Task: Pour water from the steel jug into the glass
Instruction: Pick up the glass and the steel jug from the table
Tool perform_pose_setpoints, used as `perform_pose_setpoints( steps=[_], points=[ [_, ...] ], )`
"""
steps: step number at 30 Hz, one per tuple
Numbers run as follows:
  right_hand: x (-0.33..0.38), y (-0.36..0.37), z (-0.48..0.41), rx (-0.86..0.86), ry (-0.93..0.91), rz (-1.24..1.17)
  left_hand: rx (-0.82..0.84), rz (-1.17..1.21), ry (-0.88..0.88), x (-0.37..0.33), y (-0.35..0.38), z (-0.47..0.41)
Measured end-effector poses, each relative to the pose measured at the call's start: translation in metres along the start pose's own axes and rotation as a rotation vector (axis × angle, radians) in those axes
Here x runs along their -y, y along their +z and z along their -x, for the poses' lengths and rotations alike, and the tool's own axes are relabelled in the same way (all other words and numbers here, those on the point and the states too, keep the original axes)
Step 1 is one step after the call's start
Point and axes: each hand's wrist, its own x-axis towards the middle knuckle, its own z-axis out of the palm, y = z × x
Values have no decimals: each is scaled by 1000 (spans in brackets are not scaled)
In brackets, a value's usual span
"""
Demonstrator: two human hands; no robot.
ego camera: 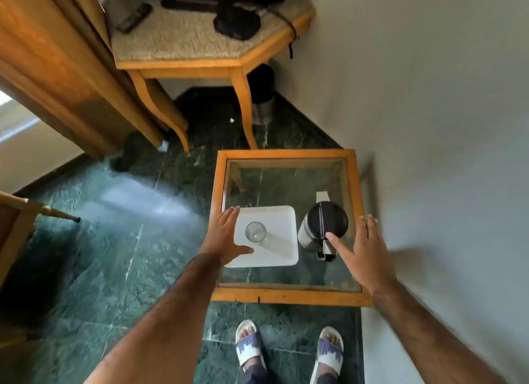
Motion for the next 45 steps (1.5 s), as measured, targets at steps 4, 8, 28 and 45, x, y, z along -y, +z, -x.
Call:
perform_pose_setpoints(
  steps=[4, 8, 28, 45],
  points=[
    [-9, 34, 5, 74, 195, -405, 45, 181, -177, 20, 50, -16],
    [-7, 60, 11, 87, 267, -751, 15, 308, -253, 30, 92, -34],
    [-28, 121, -14, -354, 43, -1470, -409, 773, -262, 57, 188, -78],
    [-3, -26, -13, -252, -43, -1593, -386, 929, 82, -11, 51, -28]
  ],
)
